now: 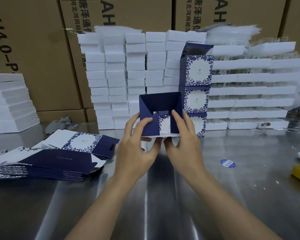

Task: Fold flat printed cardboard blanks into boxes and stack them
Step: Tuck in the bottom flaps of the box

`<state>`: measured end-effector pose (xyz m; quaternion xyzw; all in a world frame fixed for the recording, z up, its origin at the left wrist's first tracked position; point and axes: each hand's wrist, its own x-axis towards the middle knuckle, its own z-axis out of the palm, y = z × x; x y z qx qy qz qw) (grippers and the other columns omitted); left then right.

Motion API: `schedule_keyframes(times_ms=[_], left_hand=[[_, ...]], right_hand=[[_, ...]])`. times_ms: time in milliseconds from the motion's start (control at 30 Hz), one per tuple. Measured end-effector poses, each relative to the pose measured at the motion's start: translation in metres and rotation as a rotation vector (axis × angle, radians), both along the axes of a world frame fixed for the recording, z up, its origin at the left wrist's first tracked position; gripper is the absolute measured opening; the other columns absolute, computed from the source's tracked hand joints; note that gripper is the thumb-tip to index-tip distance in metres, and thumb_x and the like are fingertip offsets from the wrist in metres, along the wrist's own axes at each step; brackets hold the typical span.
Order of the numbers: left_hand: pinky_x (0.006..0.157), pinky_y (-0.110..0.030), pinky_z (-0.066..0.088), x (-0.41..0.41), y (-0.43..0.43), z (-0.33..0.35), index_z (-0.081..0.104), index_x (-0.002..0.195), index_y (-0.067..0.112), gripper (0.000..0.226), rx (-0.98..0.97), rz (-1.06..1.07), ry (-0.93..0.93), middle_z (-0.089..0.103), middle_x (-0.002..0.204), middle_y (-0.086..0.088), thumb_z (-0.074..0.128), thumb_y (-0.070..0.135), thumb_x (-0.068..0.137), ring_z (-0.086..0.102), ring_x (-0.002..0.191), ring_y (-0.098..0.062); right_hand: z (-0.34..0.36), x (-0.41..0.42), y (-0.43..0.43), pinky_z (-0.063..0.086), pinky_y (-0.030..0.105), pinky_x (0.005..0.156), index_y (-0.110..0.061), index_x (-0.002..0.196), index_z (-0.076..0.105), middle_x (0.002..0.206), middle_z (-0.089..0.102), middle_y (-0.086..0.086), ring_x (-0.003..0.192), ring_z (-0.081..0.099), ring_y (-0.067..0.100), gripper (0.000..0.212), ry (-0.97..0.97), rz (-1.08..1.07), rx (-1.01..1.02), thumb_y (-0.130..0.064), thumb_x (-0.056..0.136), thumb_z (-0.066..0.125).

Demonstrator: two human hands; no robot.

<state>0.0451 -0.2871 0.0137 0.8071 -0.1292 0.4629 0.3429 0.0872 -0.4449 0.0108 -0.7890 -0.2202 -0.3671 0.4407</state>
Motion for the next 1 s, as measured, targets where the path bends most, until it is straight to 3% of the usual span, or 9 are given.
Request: schedule_keyframes(times_ms=[167,300,467,600,667,733,767,867,1000], left_hand=[[0.065,-0.036,0.062,0.003,-0.004,-0.003,0.057,0.146,0.037,0.064,-0.1,-0.045,-0.015,0.036,0.161,0.025,0.07,0.051,0.085,0.071,0.093,0.003],[0.069,-0.037,0.064,0.006,-0.003,-0.004,0.055,0.15,0.038,0.066,-0.142,-0.076,-0.04,0.036,0.162,0.023,0.073,0.048,0.087,0.069,0.111,-0.001],[0.063,-0.028,0.063,0.007,0.0,-0.003,0.052,0.151,0.042,0.066,-0.183,-0.088,-0.078,0.032,0.165,0.026,0.071,0.058,0.09,0.071,0.095,0.006],[0.079,-0.012,0.056,0.007,-0.002,-0.001,0.051,0.15,0.042,0.056,-0.208,-0.074,-0.115,0.038,0.163,0.02,0.065,0.055,0.098,0.058,0.122,0.012],[0.097,-0.022,0.055,0.006,-0.004,-0.002,0.044,0.153,0.044,0.057,-0.243,-0.099,-0.116,0.045,0.159,0.017,0.066,0.047,0.1,0.055,0.137,-0.005],[0.094,-0.044,0.061,0.002,-0.009,-0.001,0.035,0.157,0.047,0.066,-0.368,-0.154,-0.067,0.046,0.157,0.022,0.068,0.042,0.1,0.066,0.129,-0.02],[0.084,-0.045,0.064,0.001,-0.011,0.001,0.031,0.16,0.047,0.069,-0.454,-0.179,-0.042,0.046,0.155,0.025,0.067,0.043,0.1,0.072,0.117,-0.022],[0.061,-0.033,0.063,-0.003,-0.017,0.006,0.032,0.161,0.042,0.063,-0.657,-0.211,-0.028,0.05,0.144,0.036,0.062,0.041,0.106,0.076,0.099,-0.014],[0.064,-0.032,0.064,0.001,-0.017,0.008,0.057,0.142,0.041,0.04,-0.842,-0.309,0.022,0.065,0.133,0.026,0.068,0.03,0.105,0.078,0.101,-0.015]], right_hand=[[0.005,-0.005,0.0,0.021,-0.003,0.107,-0.042,0.161,0.032,0.168,0.033,-0.013,0.151,0.019,-0.014,0.084,-0.027,0.125,0.08,-0.023,0.086,0.065],[0.01,-0.011,-0.001,0.034,0.004,0.106,-0.054,0.161,0.021,0.158,0.041,-0.033,0.145,0.04,-0.007,0.091,-0.032,0.216,0.149,-0.028,0.085,0.063],[0.008,-0.011,0.0,0.039,0.014,0.111,-0.045,0.165,0.017,0.157,0.043,-0.032,0.144,0.043,-0.006,0.089,0.001,0.269,0.214,-0.028,0.094,0.068],[0.007,-0.014,0.004,0.039,0.017,0.113,-0.04,0.163,0.03,0.154,0.05,-0.026,0.142,0.045,-0.005,0.076,0.038,0.287,0.3,-0.045,0.096,0.065],[0.006,-0.015,0.007,0.043,0.026,0.115,-0.038,0.162,0.034,0.152,0.052,-0.023,0.142,0.047,-0.001,0.072,0.042,0.27,0.323,-0.042,0.098,0.068],[0.006,-0.016,0.008,0.047,0.039,0.114,-0.038,0.16,0.036,0.152,0.054,-0.018,0.142,0.05,0.007,0.069,0.05,0.291,0.35,-0.033,0.1,0.07],[0.006,-0.016,0.009,0.047,0.041,0.114,-0.038,0.16,0.037,0.153,0.054,-0.017,0.143,0.05,0.007,0.068,0.049,0.303,0.359,-0.029,0.101,0.069],[0.006,-0.017,0.011,0.044,0.041,0.117,-0.037,0.159,0.039,0.155,0.051,-0.018,0.145,0.046,0.004,0.065,0.046,0.325,0.342,-0.025,0.101,0.068],[0.005,-0.017,0.014,0.044,0.041,0.117,-0.034,0.157,0.041,0.154,0.052,-0.016,0.146,0.047,0.009,0.067,0.048,0.36,0.339,-0.016,0.099,0.069]])
